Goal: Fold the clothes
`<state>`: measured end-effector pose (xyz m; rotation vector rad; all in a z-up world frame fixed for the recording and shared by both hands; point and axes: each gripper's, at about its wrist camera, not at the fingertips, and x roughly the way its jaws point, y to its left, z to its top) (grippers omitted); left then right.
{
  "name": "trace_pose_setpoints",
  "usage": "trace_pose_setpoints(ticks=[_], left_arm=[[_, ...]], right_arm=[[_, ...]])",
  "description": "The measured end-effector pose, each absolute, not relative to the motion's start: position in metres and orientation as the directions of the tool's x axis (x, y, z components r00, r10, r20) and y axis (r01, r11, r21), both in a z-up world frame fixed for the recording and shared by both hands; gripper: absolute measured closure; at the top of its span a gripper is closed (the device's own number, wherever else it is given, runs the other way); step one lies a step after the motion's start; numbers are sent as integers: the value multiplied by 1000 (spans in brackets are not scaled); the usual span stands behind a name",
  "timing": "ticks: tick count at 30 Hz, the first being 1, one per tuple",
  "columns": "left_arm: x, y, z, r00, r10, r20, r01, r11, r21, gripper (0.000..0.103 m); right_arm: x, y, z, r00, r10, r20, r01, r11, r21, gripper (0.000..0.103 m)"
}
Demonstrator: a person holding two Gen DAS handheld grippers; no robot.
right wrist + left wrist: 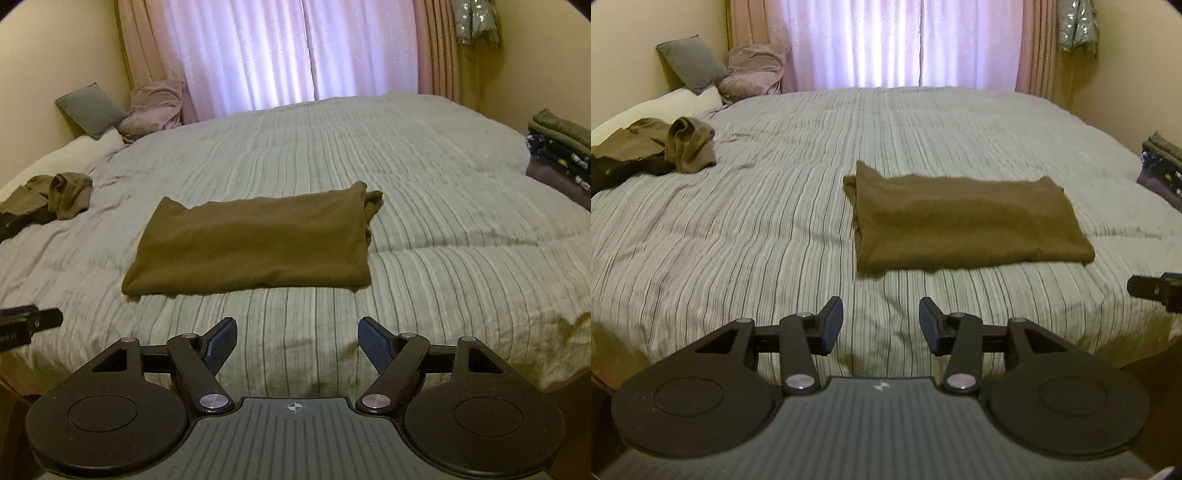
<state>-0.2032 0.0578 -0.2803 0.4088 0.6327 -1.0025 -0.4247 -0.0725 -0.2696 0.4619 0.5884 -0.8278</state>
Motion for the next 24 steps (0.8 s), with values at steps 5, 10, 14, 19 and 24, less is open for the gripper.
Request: trace_pose_setpoints(ticks=[5, 10, 14, 19, 24], left_arm=[[-218, 62, -281, 394, -635, -665, 874, 484, 55, 61], [-222, 64, -281, 395, -632, -667, 874, 482, 61, 61], [-220, 63, -283, 395, -623, -675, 872, 485, 63, 61], [-212, 63, -285, 385, -626, -678, 875, 482, 52, 61], [-198, 68, -287, 339, -676, -655, 891, 454, -8, 62]], right_arm=[[-430, -68, -280, 529, -533, -660, 792, 589, 159, 27], [-434, -67, -283, 528, -525, -668, 794, 584, 168, 27], [-433, -68, -284, 522, -526, -672, 799, 578, 168, 27], [-427, -72, -286, 516, -523, -678, 802, 574, 168, 27], [-420, -81, -291, 517, -524, -677, 808, 560, 183, 27]])
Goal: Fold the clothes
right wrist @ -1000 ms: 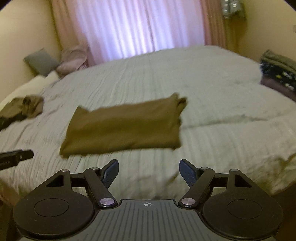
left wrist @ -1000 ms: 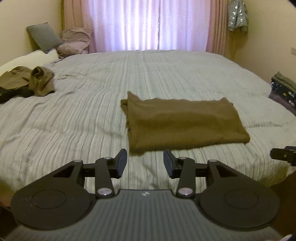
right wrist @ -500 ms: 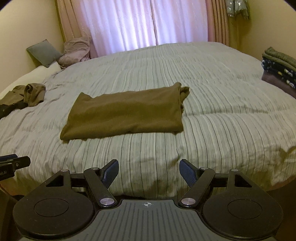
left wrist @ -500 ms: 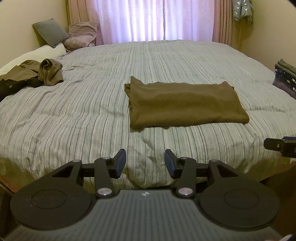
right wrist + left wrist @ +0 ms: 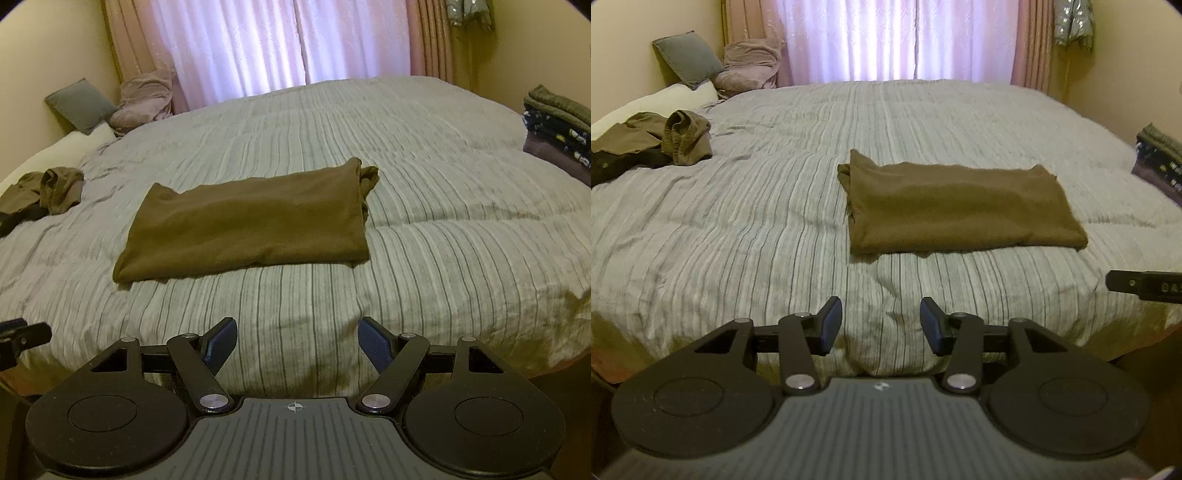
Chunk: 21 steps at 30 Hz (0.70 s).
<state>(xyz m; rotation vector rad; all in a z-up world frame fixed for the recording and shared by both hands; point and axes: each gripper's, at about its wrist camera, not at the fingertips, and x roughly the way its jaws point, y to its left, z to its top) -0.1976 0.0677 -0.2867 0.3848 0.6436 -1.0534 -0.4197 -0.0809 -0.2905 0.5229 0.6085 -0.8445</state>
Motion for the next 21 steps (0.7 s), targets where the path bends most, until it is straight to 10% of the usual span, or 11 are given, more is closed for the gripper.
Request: trace_pose_setpoints(ticks=[21], left_arm=[[-122, -44, -317, 166, -749, -641, 920, 352, -173, 80]], right_arm=[[-465, -232, -348, 719, -459, -522, 647, 170, 743, 41]])
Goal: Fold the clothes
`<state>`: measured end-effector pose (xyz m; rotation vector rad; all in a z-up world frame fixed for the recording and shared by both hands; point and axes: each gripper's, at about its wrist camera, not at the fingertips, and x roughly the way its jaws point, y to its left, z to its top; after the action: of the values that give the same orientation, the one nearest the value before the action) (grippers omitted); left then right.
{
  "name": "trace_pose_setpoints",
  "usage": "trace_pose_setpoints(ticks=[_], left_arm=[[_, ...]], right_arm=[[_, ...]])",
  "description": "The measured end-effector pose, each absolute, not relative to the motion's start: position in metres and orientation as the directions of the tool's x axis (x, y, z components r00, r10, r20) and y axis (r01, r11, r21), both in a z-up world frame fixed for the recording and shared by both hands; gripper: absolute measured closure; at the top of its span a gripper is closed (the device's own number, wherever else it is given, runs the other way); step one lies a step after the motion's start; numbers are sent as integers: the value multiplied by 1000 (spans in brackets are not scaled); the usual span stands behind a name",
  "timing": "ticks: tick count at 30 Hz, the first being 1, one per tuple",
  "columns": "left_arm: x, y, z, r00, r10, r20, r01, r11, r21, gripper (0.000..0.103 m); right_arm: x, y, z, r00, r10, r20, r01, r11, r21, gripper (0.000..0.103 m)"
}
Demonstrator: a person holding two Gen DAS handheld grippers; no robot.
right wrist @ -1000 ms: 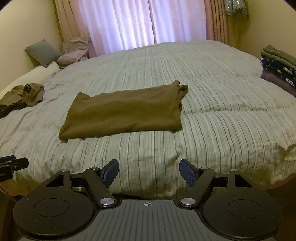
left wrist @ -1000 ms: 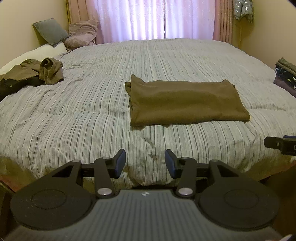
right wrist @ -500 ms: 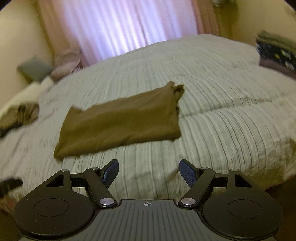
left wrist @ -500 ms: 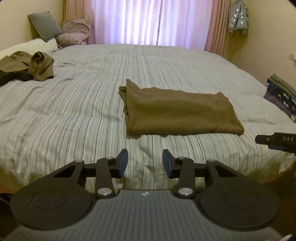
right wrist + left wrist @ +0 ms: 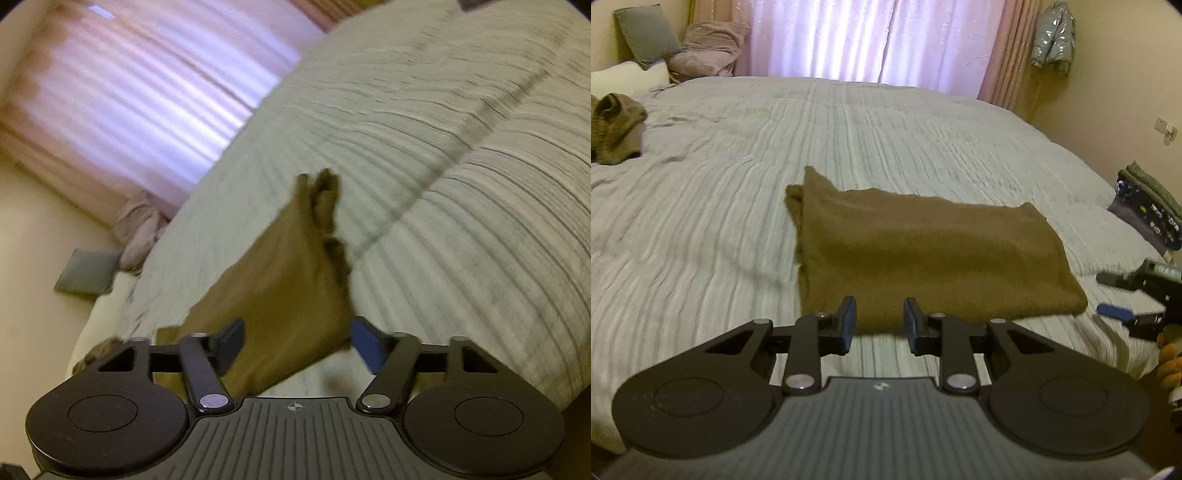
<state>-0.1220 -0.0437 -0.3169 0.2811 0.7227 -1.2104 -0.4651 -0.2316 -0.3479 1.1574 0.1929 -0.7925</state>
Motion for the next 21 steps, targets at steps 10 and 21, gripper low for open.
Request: trace_pose_setpoints(ticks=[10, 21], left_arm=[[-96, -77, -344, 126, -704, -699, 910, 362, -201, 84], [-32, -83, -346, 10, -763, -646, 781, 409, -471, 84]], right_arm=[[-479, -263, -354, 732, -463, -500, 620, 149, 770, 46], [-443, -342, -378, 826, -285, -486, 550, 220, 806, 46]])
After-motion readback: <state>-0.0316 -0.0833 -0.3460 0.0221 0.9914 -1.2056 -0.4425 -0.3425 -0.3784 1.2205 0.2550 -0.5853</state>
